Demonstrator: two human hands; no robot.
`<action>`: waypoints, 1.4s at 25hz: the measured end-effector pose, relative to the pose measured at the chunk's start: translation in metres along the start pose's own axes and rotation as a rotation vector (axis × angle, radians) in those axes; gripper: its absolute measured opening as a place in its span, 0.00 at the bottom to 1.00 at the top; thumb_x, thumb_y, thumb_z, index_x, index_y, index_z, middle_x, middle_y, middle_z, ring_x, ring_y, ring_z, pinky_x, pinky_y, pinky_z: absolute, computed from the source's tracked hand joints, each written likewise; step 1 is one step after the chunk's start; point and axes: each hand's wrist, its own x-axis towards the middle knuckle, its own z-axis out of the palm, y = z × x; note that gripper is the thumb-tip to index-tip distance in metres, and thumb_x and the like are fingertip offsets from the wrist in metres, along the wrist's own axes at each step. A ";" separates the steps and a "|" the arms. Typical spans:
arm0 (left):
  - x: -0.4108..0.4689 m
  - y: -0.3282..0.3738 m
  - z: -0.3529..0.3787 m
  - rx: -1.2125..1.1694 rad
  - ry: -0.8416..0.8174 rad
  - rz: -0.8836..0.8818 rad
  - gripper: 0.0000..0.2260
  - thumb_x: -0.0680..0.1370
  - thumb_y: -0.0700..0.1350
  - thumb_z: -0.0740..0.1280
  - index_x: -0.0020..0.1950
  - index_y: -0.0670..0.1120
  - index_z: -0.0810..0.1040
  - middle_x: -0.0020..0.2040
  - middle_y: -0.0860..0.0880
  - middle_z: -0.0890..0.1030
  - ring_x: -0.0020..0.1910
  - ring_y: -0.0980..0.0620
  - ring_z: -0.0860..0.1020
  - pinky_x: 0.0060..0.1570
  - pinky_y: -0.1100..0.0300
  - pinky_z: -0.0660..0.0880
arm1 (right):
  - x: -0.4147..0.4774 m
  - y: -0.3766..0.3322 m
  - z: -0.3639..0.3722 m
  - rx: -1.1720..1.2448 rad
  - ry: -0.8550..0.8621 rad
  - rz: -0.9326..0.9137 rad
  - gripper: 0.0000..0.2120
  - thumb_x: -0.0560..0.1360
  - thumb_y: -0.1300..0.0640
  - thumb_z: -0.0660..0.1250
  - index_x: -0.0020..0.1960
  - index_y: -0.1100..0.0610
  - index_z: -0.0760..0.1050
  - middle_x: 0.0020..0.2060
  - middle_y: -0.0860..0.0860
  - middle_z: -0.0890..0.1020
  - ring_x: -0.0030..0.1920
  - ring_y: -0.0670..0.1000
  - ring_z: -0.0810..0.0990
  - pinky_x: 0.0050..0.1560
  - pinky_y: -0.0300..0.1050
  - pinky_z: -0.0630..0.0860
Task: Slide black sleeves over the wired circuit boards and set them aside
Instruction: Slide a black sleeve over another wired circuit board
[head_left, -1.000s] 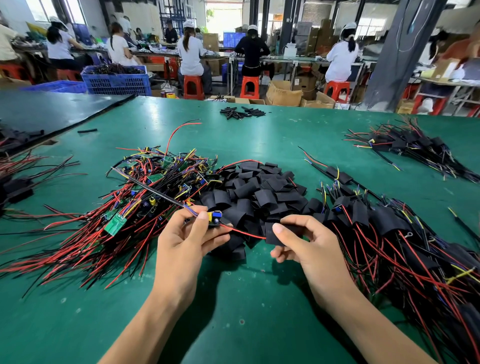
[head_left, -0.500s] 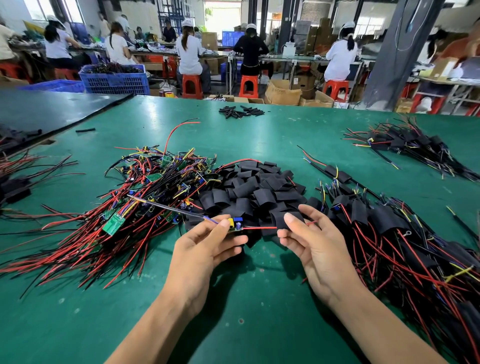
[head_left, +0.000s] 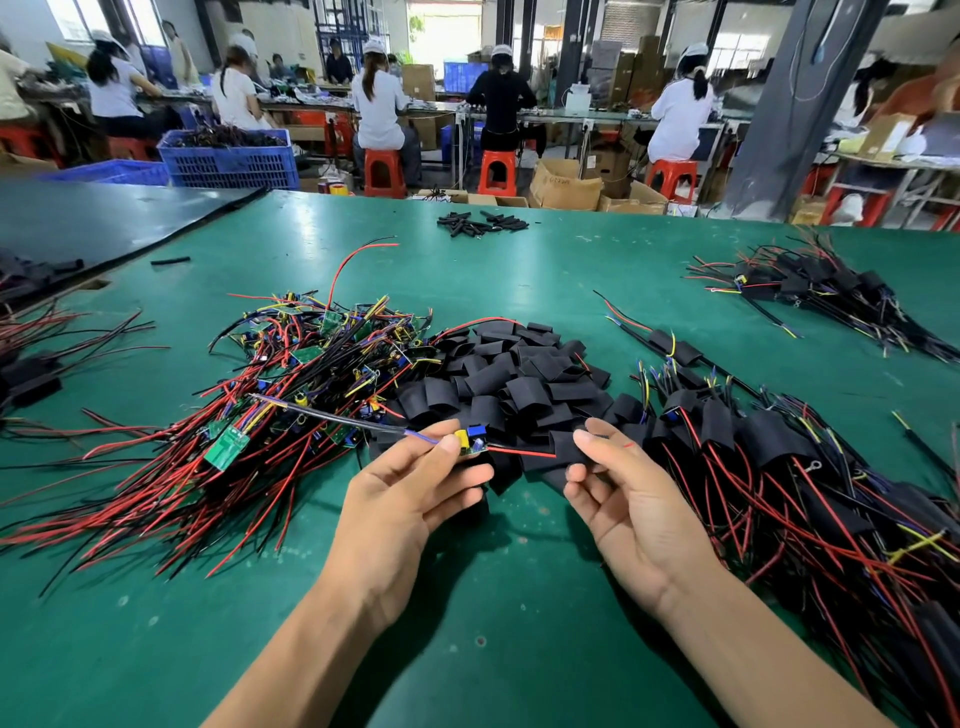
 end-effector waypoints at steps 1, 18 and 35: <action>-0.001 0.000 0.001 0.002 -0.010 -0.018 0.10 0.71 0.45 0.73 0.50 0.44 0.86 0.52 0.45 0.86 0.46 0.44 0.86 0.42 0.59 0.81 | -0.001 0.002 0.001 0.010 -0.008 0.022 0.18 0.64 0.62 0.73 0.54 0.56 0.78 0.30 0.48 0.77 0.28 0.46 0.77 0.30 0.37 0.78; -0.009 0.003 0.010 0.027 -0.127 -0.175 0.14 0.67 0.47 0.75 0.49 0.43 0.82 0.52 0.40 0.85 0.38 0.48 0.85 0.38 0.61 0.80 | -0.006 0.011 0.003 -0.221 -0.217 -0.165 0.17 0.64 0.55 0.82 0.51 0.56 0.84 0.44 0.61 0.86 0.42 0.54 0.85 0.47 0.45 0.81; -0.010 0.008 0.008 0.035 -0.190 -0.194 0.07 0.69 0.48 0.75 0.45 0.48 0.86 0.46 0.46 0.84 0.30 0.55 0.75 0.32 0.64 0.73 | -0.010 0.021 0.005 -0.282 -0.132 -0.277 0.16 0.64 0.56 0.82 0.49 0.58 0.84 0.44 0.59 0.86 0.43 0.55 0.86 0.46 0.42 0.81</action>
